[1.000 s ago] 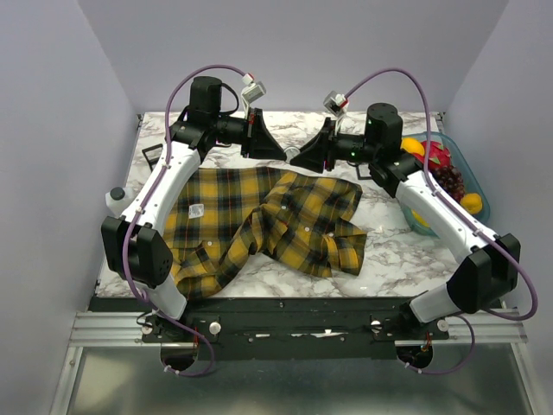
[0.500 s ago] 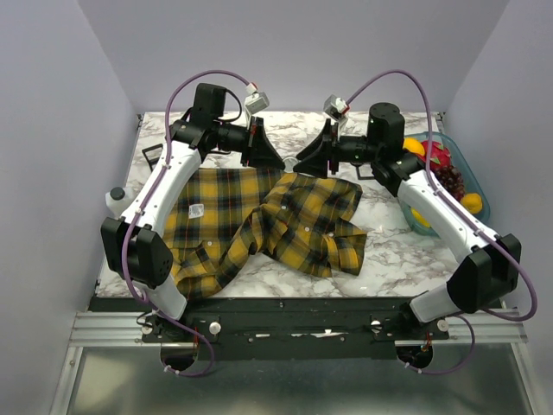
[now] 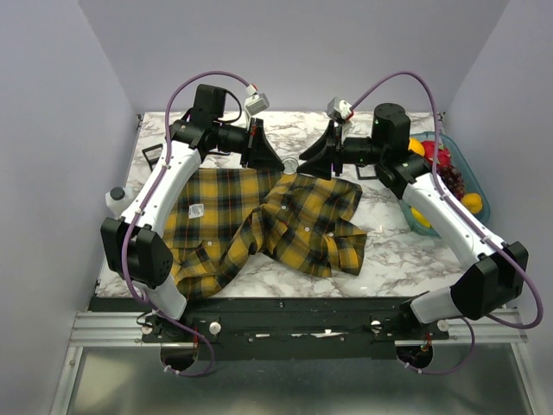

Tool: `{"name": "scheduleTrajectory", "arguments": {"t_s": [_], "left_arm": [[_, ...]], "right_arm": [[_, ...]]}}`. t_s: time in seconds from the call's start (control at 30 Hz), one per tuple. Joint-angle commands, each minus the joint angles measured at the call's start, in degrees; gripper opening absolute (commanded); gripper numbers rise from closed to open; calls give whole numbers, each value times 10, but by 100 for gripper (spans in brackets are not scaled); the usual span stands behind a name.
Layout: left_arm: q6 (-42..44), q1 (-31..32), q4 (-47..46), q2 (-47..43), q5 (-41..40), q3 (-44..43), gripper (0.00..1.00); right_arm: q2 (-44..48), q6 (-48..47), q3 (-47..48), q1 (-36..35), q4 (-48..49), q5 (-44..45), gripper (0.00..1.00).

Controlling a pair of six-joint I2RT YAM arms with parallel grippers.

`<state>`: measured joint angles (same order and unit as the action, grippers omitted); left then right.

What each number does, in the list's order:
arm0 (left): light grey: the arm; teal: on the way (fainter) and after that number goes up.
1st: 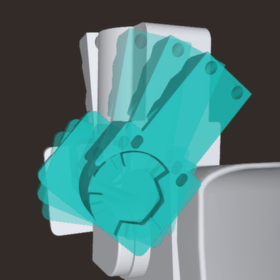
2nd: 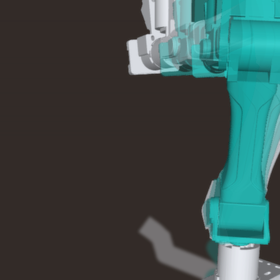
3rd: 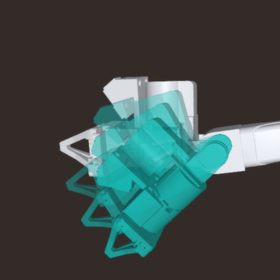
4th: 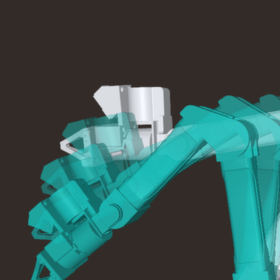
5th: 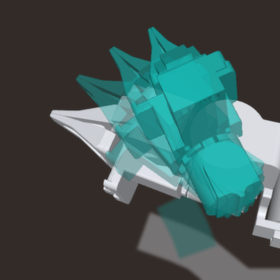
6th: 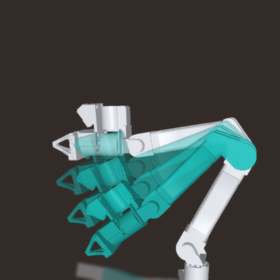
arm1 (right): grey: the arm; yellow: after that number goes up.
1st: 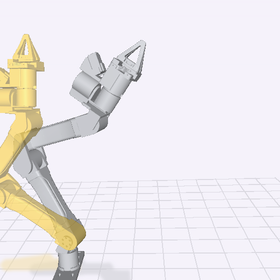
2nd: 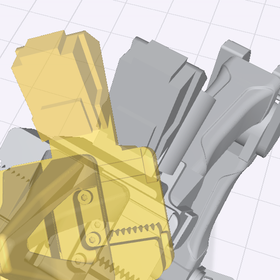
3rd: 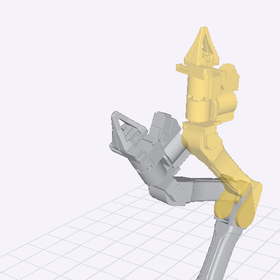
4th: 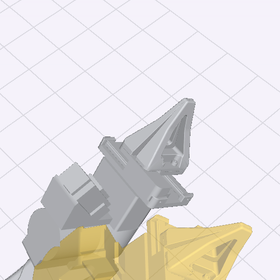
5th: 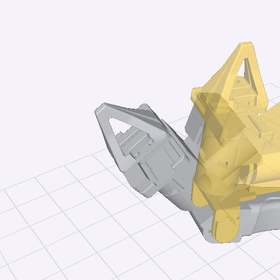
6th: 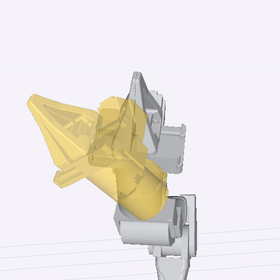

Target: Remove the brooch from the garment

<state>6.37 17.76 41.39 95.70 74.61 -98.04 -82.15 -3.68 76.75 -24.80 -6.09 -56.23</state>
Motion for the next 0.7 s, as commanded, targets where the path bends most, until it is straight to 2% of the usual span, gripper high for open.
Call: {"name": "scheduleTrajectory", "arguments": {"t_s": [0.0, 0.67], "left_arm": [[-5, 3, -7, -10, 17, -16, 4], [-19, 3, -17, -3, 18, -18, 4]], "right_arm": [[-15, -9, 14, 1, -7, 19, 48], [-32, 15, 31, -7, 5, -1, 44]]}}
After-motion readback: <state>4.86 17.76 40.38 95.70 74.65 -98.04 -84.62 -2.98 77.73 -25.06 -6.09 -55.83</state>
